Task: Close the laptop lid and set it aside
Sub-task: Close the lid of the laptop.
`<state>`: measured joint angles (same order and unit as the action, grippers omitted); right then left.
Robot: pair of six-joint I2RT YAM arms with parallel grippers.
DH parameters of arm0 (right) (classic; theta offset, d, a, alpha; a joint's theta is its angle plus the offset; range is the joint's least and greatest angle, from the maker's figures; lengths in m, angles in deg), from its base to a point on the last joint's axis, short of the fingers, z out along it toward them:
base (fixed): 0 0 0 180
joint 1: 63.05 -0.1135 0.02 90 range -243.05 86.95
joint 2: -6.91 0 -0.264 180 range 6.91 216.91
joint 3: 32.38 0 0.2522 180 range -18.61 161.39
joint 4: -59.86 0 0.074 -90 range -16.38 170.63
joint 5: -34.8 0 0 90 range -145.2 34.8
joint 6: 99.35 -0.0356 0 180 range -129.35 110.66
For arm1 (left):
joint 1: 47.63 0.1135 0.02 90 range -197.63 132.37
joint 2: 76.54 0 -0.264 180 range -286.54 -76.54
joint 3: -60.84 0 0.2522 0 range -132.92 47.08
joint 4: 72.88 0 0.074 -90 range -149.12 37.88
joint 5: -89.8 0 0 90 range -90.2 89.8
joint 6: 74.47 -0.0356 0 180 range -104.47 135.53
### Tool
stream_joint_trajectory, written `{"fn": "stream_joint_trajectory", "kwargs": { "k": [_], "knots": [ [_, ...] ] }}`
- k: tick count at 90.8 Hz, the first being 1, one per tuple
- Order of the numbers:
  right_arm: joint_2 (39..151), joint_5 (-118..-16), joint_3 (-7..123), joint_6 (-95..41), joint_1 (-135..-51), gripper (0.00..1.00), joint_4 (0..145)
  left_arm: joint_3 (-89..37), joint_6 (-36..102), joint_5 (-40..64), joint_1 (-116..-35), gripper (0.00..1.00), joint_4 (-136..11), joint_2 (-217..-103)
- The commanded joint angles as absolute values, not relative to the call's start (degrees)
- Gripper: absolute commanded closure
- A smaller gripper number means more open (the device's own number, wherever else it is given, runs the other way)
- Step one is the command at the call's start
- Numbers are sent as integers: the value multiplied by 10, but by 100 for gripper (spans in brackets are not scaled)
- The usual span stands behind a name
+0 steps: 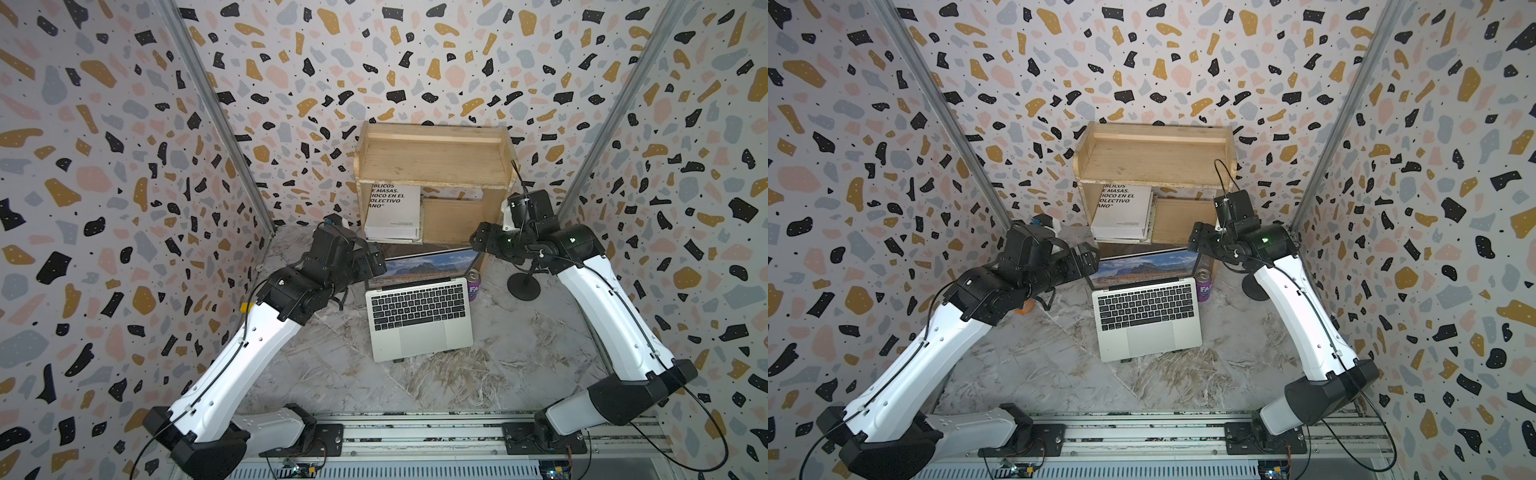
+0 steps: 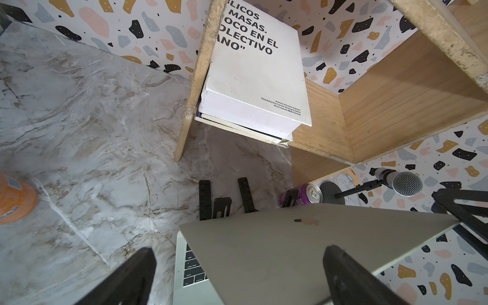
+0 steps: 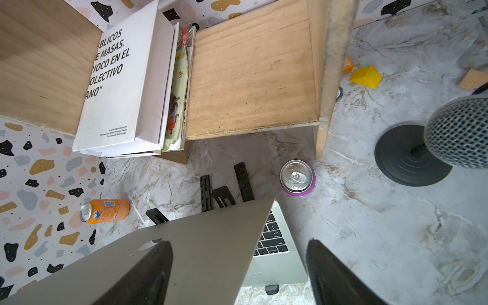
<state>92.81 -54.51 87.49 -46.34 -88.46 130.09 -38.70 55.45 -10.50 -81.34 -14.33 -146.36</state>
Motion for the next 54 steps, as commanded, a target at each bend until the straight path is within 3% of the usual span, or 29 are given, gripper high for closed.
{"fn": "stream_joint_trajectory", "kwargs": {
  "k": [1,54],
  "knots": [
    [909,-545,871,-457,-887,16,1314,-373,553,-113,-826,0,-138,-1455],
    [869,-552,825,-464,-895,16,1307,-339,565,-128,-862,0,-145,-1425]
  ]
}}
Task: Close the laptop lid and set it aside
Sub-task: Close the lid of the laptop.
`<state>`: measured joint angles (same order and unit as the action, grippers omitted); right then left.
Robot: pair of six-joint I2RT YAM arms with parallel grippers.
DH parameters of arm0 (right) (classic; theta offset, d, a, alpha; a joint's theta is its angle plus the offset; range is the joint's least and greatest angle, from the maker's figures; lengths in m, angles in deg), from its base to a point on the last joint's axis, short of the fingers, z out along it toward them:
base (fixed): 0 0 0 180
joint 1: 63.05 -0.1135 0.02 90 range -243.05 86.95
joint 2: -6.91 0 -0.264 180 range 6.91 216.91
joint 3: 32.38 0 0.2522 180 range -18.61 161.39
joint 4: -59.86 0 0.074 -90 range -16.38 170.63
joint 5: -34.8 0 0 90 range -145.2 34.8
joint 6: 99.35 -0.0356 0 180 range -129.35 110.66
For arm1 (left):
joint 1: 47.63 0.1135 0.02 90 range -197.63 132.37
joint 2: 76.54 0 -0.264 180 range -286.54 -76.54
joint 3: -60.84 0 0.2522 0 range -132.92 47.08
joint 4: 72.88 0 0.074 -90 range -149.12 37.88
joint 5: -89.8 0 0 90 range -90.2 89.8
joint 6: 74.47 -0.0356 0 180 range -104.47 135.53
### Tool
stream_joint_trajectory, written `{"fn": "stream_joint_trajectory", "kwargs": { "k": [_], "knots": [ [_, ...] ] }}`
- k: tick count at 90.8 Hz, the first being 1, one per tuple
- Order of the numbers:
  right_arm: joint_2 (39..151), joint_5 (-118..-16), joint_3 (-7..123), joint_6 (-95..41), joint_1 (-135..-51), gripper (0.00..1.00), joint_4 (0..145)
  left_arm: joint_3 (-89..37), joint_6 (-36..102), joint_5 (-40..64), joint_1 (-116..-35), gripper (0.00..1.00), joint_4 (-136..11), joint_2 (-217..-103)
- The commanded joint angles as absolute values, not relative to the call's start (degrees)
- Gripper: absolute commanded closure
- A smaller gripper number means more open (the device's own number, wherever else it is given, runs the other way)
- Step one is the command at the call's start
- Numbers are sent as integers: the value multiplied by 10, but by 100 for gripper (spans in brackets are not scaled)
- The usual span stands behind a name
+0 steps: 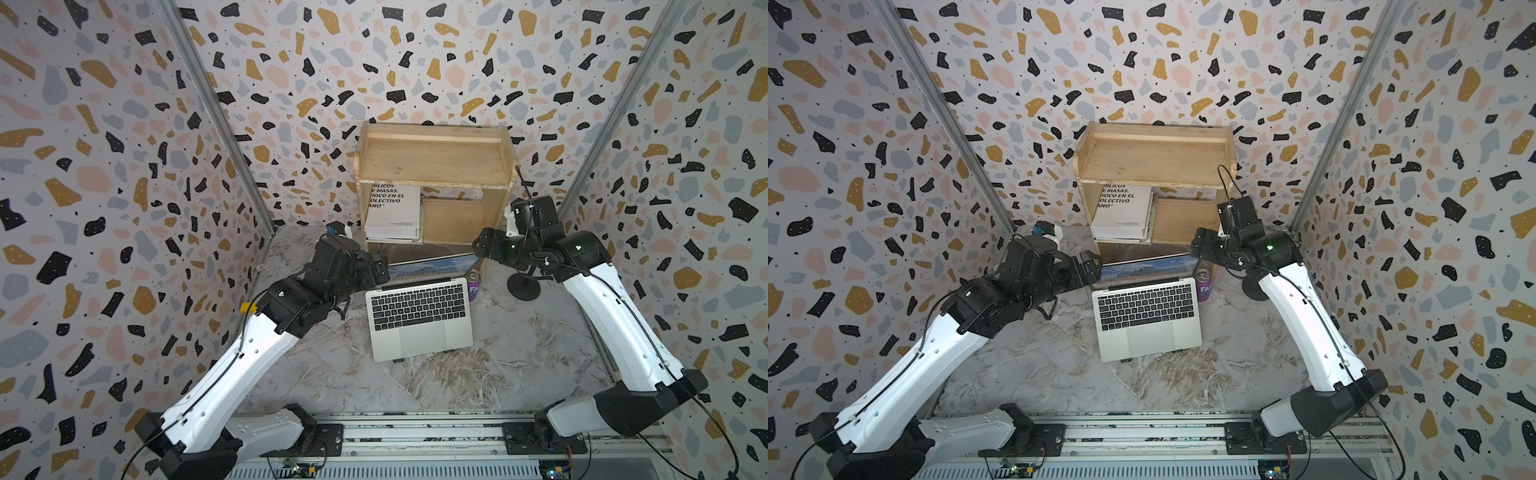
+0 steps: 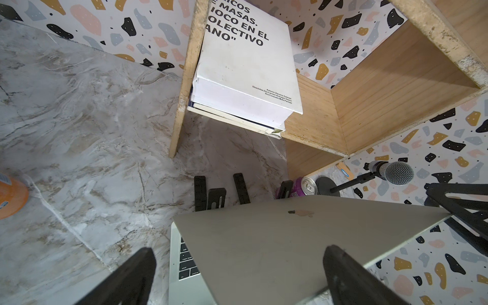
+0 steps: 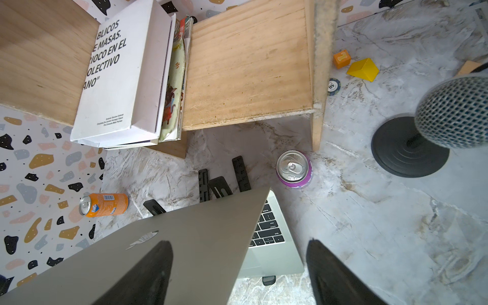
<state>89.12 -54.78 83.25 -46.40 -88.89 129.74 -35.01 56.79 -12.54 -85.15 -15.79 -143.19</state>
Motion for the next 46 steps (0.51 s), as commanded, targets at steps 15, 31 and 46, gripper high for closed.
{"fn": "stream_joint_trajectory", "kwargs": {
  "k": [15,31,46],
  "knots": [
    [858,-555,806,-465,-897,16,1303,-332,567,-130,-870,0,-146,-1417],
    [848,-556,788,-470,-902,16,1297,-324,567,-134,-874,0,-146,-1408],
    [841,-553,774,-473,-908,16,1292,-316,567,-135,-877,0,-145,-1398]
  ]
}}
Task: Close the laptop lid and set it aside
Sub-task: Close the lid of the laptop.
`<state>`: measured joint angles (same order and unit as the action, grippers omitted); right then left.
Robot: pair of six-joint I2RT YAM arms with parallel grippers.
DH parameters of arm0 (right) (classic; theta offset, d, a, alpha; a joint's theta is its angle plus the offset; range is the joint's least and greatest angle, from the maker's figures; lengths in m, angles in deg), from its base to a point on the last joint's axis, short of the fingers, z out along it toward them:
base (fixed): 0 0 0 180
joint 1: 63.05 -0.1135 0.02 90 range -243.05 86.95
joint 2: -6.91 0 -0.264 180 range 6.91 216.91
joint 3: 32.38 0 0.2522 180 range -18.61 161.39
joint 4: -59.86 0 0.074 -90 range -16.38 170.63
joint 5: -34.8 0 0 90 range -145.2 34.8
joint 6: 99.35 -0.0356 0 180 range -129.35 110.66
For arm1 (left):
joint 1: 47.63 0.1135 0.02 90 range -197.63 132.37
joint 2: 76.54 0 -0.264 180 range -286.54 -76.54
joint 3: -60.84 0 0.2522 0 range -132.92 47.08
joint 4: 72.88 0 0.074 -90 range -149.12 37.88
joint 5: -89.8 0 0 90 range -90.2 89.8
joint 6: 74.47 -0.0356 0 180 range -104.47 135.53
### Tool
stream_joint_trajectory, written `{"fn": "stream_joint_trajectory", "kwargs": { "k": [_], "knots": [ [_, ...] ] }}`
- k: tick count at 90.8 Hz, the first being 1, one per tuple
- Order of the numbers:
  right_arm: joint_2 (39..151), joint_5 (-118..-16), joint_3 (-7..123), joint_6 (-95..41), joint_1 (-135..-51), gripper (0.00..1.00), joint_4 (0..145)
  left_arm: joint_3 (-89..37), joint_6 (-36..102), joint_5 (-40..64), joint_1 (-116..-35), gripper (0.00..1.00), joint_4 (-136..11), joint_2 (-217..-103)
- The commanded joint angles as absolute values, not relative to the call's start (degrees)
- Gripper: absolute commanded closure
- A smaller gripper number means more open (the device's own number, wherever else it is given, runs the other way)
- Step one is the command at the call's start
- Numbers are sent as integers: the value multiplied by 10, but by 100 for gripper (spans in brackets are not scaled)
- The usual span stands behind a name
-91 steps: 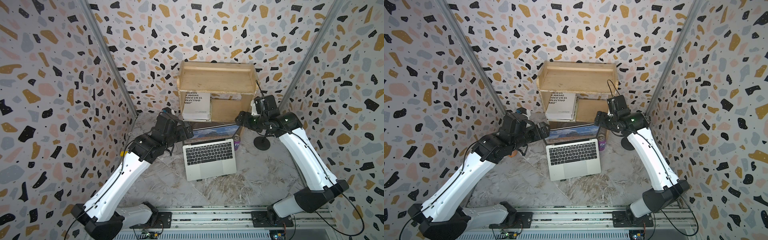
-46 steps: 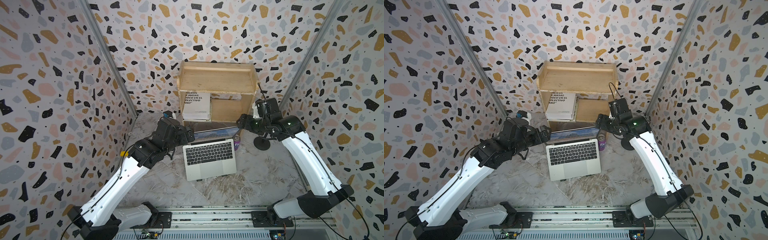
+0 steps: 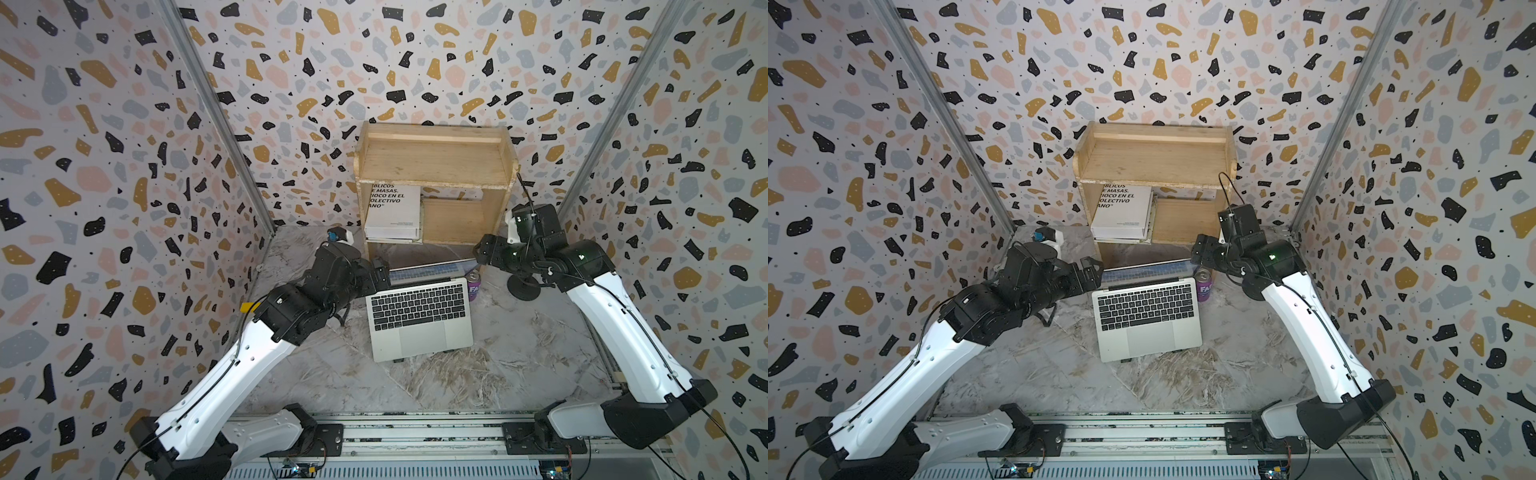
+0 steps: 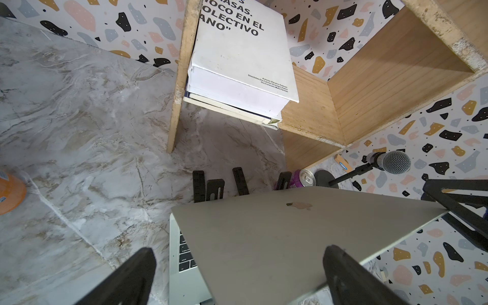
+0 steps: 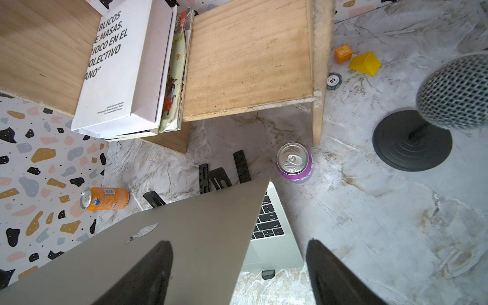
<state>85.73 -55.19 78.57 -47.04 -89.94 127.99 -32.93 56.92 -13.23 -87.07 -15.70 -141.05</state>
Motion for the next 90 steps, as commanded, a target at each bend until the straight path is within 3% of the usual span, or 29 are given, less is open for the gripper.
{"fn": "stream_joint_trajectory", "kwargs": {
  "k": [1,90],
  "knots": [
    [840,-553,773,-473,-909,16,1292,-315,567,-135,-877,0,-145,-1397],
    [775,-543,682,-484,-926,16,1275,-261,583,-127,-896,0,-141,-1347]
  ]
}}
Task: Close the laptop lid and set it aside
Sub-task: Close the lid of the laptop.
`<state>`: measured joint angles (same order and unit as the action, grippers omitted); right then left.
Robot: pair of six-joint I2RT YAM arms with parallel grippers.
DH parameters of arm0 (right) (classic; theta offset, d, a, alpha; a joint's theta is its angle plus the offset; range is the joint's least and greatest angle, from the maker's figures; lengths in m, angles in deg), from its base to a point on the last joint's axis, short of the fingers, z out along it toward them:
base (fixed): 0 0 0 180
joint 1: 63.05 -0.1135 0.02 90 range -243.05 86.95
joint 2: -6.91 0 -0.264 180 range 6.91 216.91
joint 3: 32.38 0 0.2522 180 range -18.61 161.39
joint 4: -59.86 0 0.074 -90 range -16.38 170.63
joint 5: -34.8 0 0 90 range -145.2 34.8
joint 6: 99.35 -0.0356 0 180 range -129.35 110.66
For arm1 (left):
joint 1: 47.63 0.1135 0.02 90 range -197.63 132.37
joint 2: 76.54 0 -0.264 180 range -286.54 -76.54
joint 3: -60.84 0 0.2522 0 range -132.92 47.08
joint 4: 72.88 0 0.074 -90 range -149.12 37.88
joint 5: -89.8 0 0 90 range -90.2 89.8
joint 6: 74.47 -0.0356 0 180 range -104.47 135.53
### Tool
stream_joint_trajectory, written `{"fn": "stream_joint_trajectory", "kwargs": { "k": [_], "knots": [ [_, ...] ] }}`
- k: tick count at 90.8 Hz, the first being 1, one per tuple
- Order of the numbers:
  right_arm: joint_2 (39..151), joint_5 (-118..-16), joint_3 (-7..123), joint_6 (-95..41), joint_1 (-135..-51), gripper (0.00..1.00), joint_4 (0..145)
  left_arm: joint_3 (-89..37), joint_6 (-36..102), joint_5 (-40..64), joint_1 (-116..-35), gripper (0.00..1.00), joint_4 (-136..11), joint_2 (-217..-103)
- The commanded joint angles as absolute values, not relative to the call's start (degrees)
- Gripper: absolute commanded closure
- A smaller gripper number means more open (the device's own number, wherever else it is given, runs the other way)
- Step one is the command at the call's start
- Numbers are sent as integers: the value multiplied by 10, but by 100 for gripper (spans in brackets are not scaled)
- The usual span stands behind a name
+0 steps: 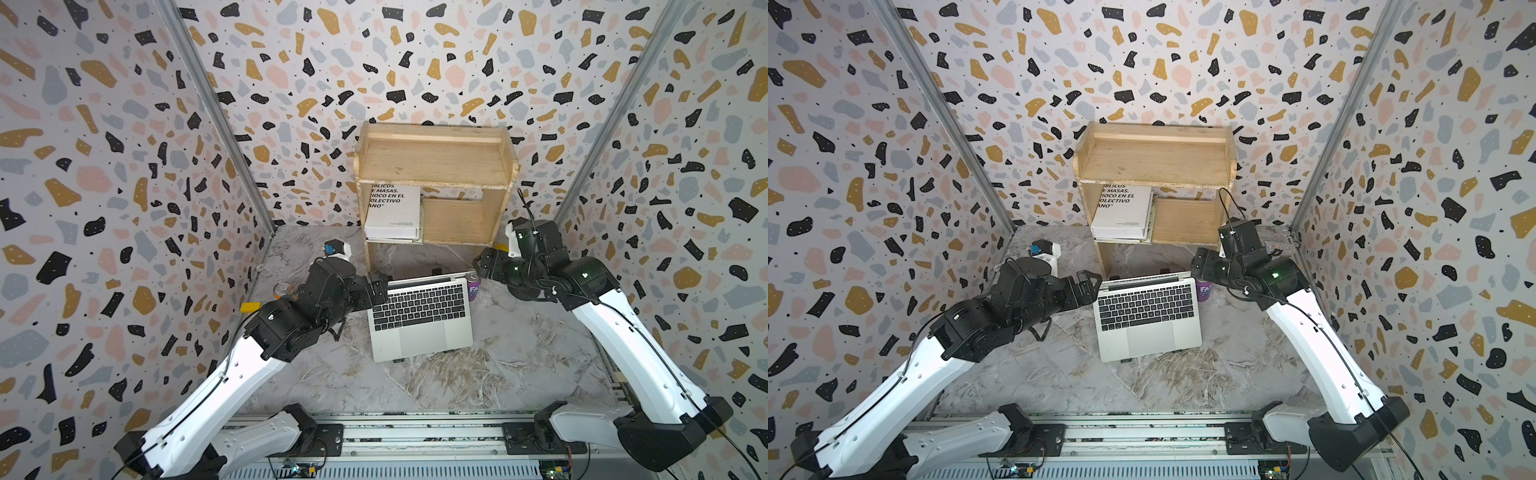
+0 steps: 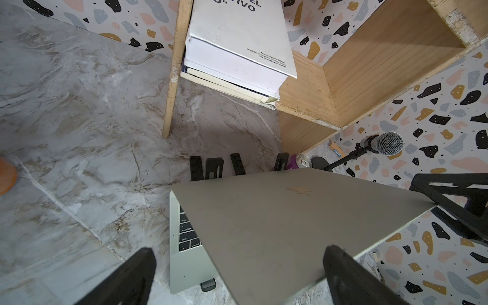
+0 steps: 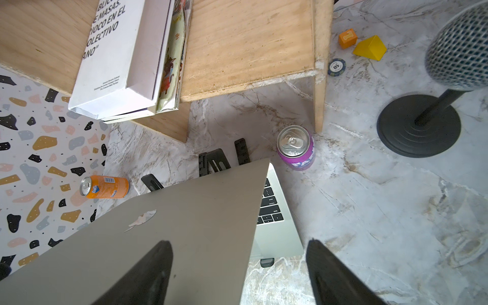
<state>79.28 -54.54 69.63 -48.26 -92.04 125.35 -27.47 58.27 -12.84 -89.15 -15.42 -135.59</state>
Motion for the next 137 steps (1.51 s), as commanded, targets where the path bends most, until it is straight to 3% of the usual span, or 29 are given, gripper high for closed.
{"fn": "stream_joint_trajectory", "kwargs": {
  "k": [1,137],
  "knots": [
    [774,-543,681,-485,-926,16,1275,-261,584,-127,-896,0,-141,-1346],
    [688,-553,597,-500,-933,16,1272,-172,618,-92,-916,0,-160,-1282]
  ]
}}
